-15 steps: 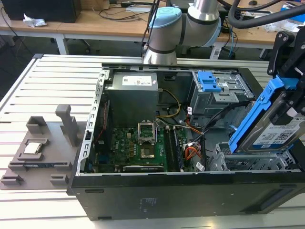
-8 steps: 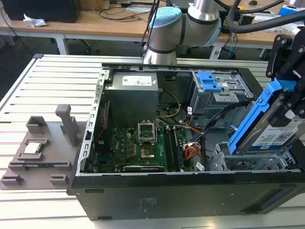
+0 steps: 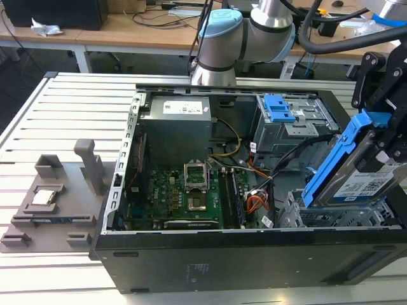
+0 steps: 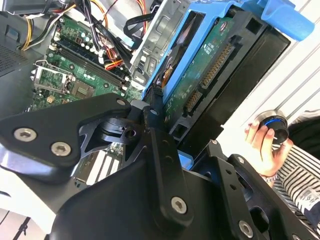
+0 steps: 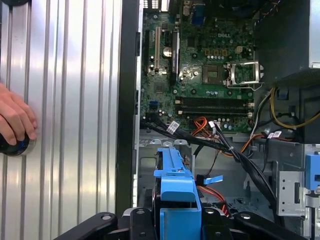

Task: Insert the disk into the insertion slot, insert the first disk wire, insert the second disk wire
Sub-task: 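Insert the disk into the insertion slot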

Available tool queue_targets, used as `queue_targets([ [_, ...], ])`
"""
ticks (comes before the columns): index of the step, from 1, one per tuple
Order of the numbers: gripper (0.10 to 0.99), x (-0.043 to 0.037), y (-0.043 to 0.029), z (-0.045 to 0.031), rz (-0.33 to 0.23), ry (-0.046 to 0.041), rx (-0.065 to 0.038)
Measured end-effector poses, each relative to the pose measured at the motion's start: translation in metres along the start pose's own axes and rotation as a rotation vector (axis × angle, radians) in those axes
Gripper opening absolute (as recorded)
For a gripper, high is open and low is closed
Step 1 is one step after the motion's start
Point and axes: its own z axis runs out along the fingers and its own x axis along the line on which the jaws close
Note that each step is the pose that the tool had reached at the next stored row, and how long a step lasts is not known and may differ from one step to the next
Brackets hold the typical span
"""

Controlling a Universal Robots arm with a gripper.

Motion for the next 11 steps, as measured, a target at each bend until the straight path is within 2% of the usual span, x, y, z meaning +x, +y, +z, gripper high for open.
queue_targets([
  [6, 0.361, -0.0107, -0.0008, 0.0047, 0.000, 0.0001, 0.000],
  [11, 0.361, -0.0122, -0.0020, 0.0109, 0.000, 0.0004, 0.000],
])
